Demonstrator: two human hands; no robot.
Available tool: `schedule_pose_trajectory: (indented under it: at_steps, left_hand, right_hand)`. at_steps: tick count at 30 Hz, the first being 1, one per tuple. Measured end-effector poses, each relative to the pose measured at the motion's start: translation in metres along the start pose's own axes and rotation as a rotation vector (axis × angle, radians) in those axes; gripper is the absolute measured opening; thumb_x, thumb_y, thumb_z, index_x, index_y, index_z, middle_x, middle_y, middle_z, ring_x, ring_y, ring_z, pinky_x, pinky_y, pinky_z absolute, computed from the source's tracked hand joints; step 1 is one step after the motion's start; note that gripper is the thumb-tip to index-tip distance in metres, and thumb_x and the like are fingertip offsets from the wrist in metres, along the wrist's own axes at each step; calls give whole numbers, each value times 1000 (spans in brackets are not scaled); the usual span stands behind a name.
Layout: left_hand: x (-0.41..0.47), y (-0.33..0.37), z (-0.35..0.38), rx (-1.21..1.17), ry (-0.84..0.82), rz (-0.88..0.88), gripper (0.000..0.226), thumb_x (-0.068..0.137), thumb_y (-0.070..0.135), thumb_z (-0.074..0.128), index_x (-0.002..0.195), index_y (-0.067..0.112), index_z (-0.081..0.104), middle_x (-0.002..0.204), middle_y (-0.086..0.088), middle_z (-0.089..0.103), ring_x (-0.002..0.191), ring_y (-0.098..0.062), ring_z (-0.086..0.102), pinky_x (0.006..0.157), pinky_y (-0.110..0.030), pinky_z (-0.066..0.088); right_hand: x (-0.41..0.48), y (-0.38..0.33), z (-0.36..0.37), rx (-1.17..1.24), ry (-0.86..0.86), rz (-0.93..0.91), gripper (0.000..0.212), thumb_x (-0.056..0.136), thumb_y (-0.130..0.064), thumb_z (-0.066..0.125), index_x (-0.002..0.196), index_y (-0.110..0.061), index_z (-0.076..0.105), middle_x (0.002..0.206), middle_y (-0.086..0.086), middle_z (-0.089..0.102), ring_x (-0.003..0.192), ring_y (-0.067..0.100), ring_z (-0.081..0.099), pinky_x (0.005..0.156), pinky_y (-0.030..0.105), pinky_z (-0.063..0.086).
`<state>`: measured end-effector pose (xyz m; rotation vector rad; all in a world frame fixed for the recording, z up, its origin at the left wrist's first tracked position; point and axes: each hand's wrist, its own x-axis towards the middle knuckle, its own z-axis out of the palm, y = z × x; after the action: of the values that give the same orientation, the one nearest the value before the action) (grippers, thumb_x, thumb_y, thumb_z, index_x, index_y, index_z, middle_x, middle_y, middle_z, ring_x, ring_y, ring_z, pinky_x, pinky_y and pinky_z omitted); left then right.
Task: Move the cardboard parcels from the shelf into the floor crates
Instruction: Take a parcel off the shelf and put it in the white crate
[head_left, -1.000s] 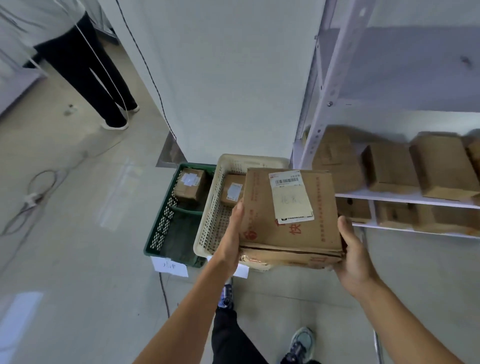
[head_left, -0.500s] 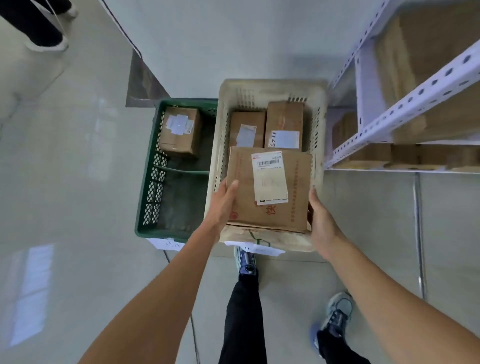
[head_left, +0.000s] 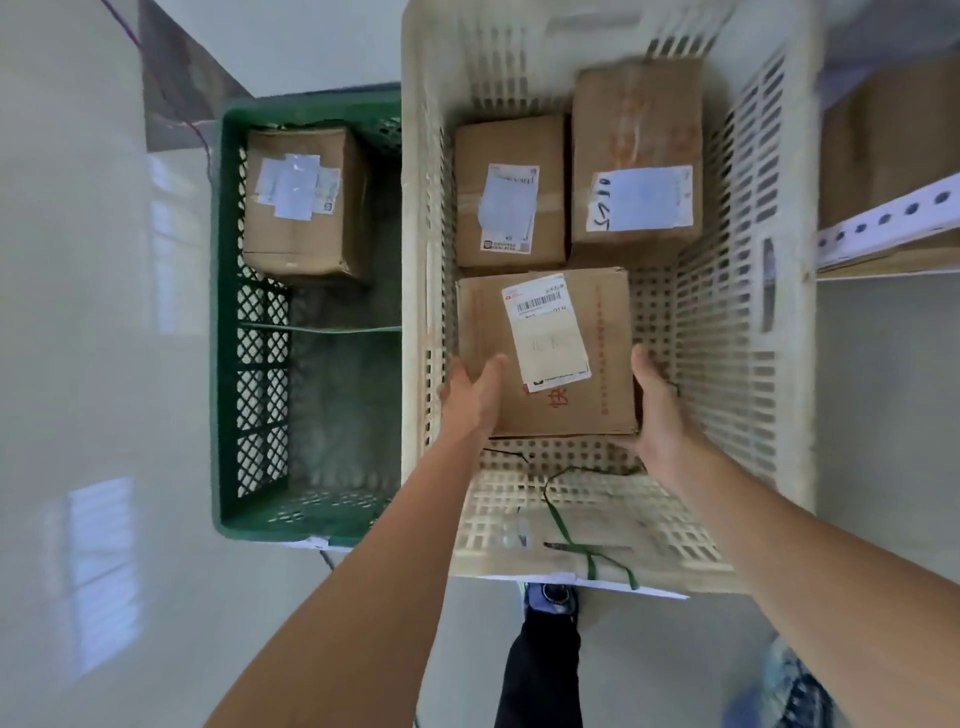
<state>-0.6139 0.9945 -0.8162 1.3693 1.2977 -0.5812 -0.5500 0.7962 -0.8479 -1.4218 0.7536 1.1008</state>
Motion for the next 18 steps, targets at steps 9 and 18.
schedule_pose_trajectory:
  at_steps: [9,18]
  left_hand:
    - [55,-17,21,92,119,12,96,102,57,56,171,39,-9,182,1,0,167,-29,6,132,-65,14]
    - [47,-26,42,97,140,98,84,104,53,50,173,32,7,180,15,-12,166,-23,-15,132,-62,2]
  right_hand:
    - [71,27,25,43,-17,-51,108,64,-95,61,159,-54,31,170,-7,37,156,25,34,125,66,25]
    - [97,29,36,76,3,-98,79,92,-74,46,163,-43,31,169,-3,38,154,24,37,126,60,30]
